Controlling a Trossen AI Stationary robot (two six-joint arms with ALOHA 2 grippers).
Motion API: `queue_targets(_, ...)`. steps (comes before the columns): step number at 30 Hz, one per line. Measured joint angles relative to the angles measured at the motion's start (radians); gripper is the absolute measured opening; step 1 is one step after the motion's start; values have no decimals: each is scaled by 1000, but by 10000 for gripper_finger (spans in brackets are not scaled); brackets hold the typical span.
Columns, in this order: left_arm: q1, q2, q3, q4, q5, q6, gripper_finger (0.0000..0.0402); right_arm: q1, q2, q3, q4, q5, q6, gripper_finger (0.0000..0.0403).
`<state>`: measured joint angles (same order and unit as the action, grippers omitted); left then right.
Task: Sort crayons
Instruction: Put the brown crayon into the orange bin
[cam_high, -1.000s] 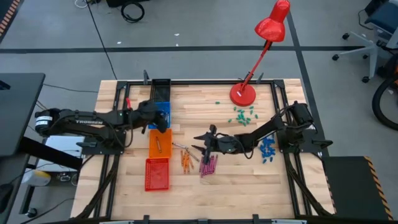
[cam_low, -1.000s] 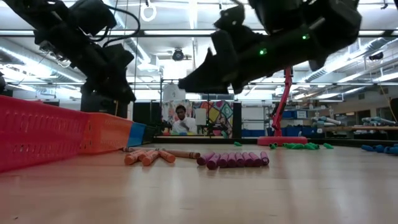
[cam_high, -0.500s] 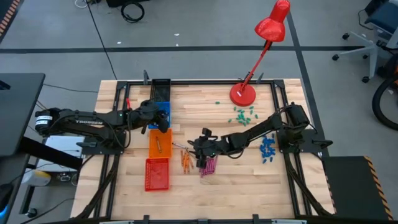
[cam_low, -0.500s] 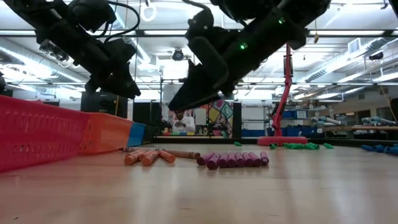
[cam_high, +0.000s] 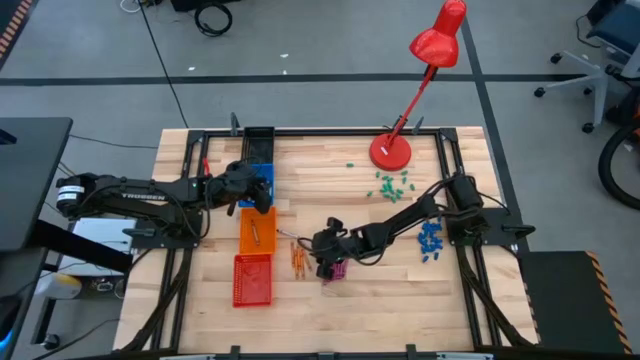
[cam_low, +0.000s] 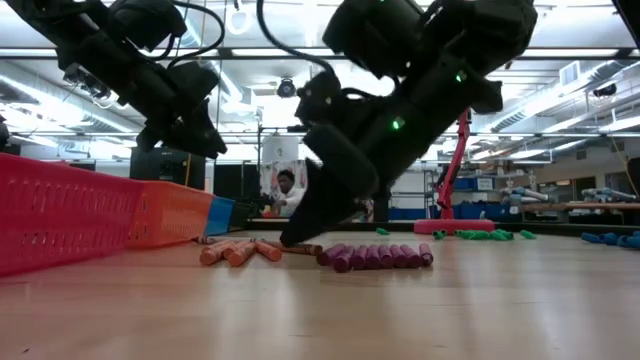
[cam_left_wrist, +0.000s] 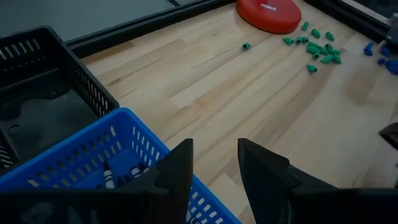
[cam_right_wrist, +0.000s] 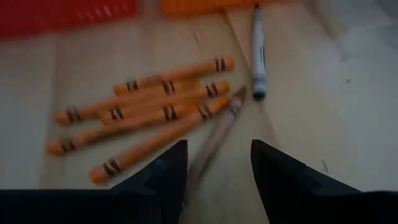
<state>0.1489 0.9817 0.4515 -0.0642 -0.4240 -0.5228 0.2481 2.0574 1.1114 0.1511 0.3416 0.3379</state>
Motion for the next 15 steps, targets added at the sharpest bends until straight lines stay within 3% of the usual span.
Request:
queue_targets(8,-3,0,0,1,3,0,140,-4,3,2,-33,-3,5,177)
queue_targets(15,-3,0,0,1,3,11,140,-26,-2,3,-71,-40,38,120)
